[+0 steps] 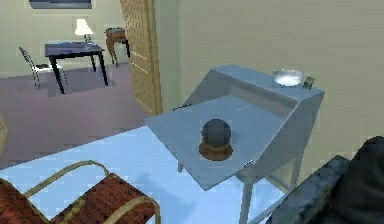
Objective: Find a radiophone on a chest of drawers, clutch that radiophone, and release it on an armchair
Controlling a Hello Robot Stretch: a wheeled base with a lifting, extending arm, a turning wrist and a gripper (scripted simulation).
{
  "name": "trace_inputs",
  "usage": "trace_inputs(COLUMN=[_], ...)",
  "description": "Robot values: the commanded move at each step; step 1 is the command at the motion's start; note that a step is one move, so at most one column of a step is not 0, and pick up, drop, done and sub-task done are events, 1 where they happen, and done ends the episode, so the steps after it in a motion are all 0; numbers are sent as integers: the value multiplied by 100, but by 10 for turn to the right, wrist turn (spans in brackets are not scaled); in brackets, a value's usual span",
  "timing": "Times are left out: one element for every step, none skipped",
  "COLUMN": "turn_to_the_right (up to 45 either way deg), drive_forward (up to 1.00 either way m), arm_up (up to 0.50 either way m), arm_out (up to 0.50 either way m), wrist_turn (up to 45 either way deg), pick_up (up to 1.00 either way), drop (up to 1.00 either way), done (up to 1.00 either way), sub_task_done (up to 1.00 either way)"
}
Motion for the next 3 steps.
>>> trace_inputs(turn_to_the_right=[0,0,0], drive_forward=[0,0,0], arm_up=[0,0,-38], arm_out=[46,0,0], wrist_turn=[0,390,0], pick_up=[0,0,0], drop=[0,0,0], done=[0,0,0], sub_task_done=[0,0,0])
